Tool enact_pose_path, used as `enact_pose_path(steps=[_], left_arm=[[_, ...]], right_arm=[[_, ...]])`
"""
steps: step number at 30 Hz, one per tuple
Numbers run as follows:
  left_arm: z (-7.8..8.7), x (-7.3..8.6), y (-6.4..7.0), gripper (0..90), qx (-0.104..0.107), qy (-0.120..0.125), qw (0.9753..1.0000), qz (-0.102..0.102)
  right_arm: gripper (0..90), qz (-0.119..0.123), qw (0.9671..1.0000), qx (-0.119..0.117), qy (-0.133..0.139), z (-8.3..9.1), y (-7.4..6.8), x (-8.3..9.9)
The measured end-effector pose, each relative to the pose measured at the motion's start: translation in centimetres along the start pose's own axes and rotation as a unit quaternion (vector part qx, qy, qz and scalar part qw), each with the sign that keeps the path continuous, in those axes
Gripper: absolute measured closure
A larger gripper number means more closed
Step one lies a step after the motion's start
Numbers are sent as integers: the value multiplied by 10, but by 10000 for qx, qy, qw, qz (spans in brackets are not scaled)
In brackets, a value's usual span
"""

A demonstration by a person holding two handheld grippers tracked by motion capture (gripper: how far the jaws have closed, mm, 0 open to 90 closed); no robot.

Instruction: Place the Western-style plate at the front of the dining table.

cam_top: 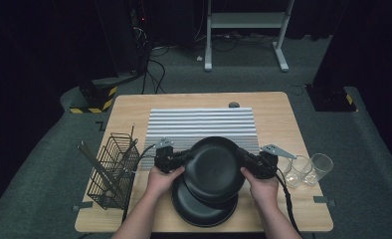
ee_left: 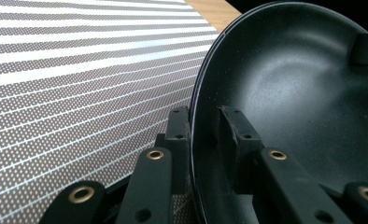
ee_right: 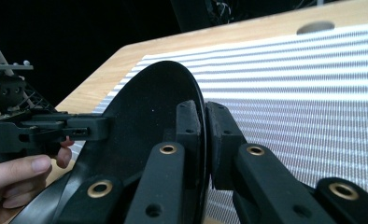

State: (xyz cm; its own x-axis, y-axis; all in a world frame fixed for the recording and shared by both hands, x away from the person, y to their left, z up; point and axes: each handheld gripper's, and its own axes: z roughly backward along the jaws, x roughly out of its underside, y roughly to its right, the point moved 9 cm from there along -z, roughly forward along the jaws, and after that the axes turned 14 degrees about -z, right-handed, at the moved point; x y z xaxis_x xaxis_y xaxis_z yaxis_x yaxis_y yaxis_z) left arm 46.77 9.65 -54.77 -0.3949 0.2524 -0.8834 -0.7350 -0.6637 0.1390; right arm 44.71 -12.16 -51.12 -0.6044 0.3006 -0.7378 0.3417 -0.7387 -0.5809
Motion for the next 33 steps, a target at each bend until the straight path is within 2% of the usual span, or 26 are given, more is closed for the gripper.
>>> enact_pose_path(steps=[12, 23, 33], left_arm=[[4, 5, 2, 746, -32, -11, 10000, -86], [8, 8, 4, 748, -136, -45, 9996, -231], [11, 11, 8, 706, -400, -97, 9984, -391]], right_arm=[[839, -371, 9992, -9, -117, 0, 7, 15], [831, -723, 9971, -77, -242, -4, 14, 26], [821, -784, 9962, -79, -359, -7, 17, 32]])
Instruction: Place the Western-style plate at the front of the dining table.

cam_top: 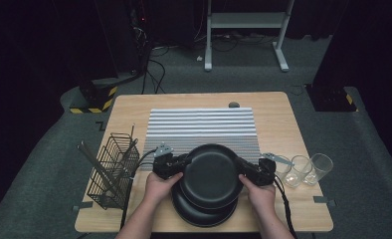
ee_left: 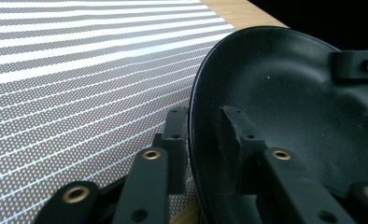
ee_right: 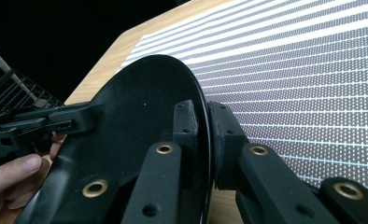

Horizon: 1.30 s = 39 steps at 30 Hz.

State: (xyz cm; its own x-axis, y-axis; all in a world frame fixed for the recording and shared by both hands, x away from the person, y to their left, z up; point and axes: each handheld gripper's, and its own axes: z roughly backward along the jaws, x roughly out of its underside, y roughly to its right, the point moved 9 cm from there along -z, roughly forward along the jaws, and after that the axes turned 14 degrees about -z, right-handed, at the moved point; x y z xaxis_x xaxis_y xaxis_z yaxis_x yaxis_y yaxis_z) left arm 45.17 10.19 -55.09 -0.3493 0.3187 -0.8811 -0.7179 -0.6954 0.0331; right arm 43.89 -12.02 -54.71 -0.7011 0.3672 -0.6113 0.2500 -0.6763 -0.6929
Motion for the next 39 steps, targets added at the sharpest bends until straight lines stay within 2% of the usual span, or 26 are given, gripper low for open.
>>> enact_pose_path(steps=[3, 6, 10, 13, 19, 24, 34, 39], left_arm=[[3, 3, 1, 670, -93, -16, 10000, -27], [5, 7, 1, 628, -64, -42, 10000, 47], [10, 11, 2, 577, -211, -115, 9997, 32], [13, 13, 2, 543, -248, -150, 9995, 109], [17, 17, 6, 540, -293, -240, 9993, 41], [19, 19, 8, 543, -296, -184, 9994, 64], [19, 19, 11, 590, -332, -98, 9994, 0], [20, 20, 11, 597, -352, -75, 9993, -26]], right_arm=[[820, 25, 10000, -3, -29, -1, 1, 2], [819, 53, 10000, -3, -25, -2, 0, 2], [818, 83, 10000, 12, -37, -3, -1, 2], [815, 113, 9999, 26, -38, -3, -1, 3], [810, 215, 9997, 91, -17, -3, -1, 2], [802, 303, 9994, 191, -34, -2, -3, 2], [696, 413, 9987, 299, -51, 3, -5, 4], [631, 461, 9982, 378, -108, 13, -7, 12]])
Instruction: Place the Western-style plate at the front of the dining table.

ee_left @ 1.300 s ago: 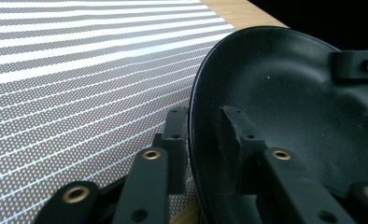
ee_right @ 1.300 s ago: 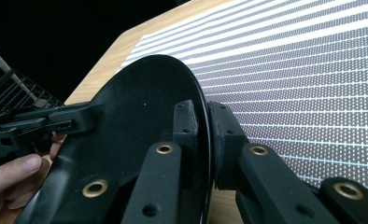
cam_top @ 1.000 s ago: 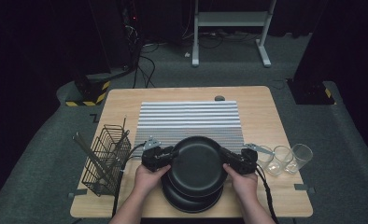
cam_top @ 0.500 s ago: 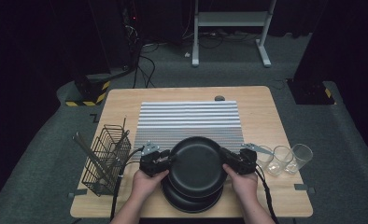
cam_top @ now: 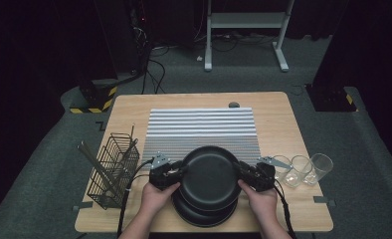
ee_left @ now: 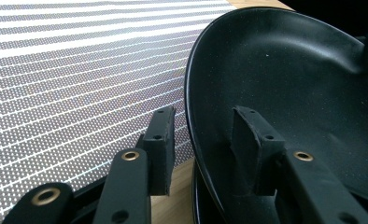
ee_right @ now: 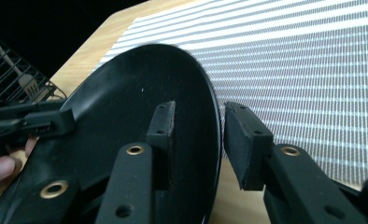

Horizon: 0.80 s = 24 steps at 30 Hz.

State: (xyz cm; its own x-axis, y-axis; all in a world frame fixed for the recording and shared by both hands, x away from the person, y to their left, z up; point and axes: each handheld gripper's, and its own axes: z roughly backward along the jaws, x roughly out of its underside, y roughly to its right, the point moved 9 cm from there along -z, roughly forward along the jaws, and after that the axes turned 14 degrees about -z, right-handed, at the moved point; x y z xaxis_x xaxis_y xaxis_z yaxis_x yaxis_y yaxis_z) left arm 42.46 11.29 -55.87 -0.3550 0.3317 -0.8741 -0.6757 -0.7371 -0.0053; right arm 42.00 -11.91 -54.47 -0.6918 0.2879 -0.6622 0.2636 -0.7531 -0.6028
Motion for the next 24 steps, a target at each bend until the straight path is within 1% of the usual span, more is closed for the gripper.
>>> enact_pose_path(steps=[6, 10, 13, 15, 17, 19, 20, 22, 23, 24], left_arm=[[0, 0, 0, 608, 5, 5, 10000, -11], [0, 0, 1, 621, 14, 24, 10000, -37], [0, 0, 1, 631, 25, 36, 10000, -40], [1, 0, 2, 639, 34, 43, 10000, -47], [1, 0, 2, 646, 45, 46, 10000, -44], [1, 0, 2, 650, 48, 47, 10000, -46], [1, 0, 2, 650, 50, 48, 10000, -46], [1, 0, 2, 656, 66, 39, 10000, -33], [2, 0, 2, 657, 73, 26, 10000, -23], [2, 0, 2, 658, 82, 4, 10000, -6]], right_arm=[[593, -99, 9998, 75, -149, 10, -1, 17], [576, -263, 9993, 94, -247, 17, 0, 30], [575, -362, 9990, 89, -258, 21, 1, 35], [601, -450, 9985, 64, -302, 22, 0, 39], [612, -480, 9984, 64, -305, 23, -1, 41], [621, -437, 9986, 60, -299, 22, -1, 42], [632, -468, 9984, 49, -327, 22, -3, 43], [693, -451, 9983, 126, -358, 20, -3, 46], [698, -484, 9981, 112, -355, 19, -3, 47], [707, -581, 9976, 59, -363, 19, -3, 47]])
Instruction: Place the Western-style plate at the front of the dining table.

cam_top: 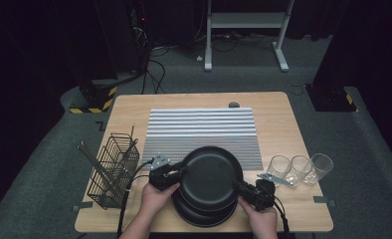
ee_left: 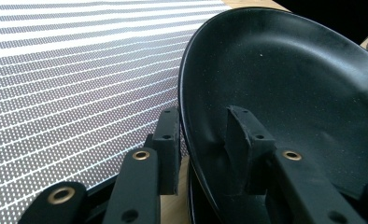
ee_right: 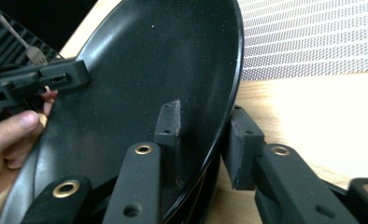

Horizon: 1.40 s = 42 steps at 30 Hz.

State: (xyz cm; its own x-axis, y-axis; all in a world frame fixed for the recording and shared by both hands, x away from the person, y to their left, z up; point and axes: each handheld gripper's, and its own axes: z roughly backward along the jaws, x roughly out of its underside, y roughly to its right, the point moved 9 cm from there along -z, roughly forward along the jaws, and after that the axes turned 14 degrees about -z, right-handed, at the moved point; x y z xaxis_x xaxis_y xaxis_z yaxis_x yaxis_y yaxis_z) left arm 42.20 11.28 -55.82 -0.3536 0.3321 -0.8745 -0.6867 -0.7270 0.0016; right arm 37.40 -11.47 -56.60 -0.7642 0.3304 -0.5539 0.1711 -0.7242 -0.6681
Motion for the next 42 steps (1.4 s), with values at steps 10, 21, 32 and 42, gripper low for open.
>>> enact_pose_path(steps=[10, 21, 32, 42], left_arm=[[1, 2, -1, 646, 148, -127, 9995, 235], [2, 3, -5, 639, 134, -118, 9988, 451], [5, -8, -12, 700, 111, 282, 9976, 617], [4, -18, -22, 743, 32, 662, 9947, 782]], right_arm=[[746, -237, 9995, -189, -82, -6, 1, -10], [773, -7, 9995, -303, 33, -15, -7, -33], [804, 461, 9974, -416, 362, -17, -24, -68], [805, 783, 9940, -512, 563, -17, -39, -87]])
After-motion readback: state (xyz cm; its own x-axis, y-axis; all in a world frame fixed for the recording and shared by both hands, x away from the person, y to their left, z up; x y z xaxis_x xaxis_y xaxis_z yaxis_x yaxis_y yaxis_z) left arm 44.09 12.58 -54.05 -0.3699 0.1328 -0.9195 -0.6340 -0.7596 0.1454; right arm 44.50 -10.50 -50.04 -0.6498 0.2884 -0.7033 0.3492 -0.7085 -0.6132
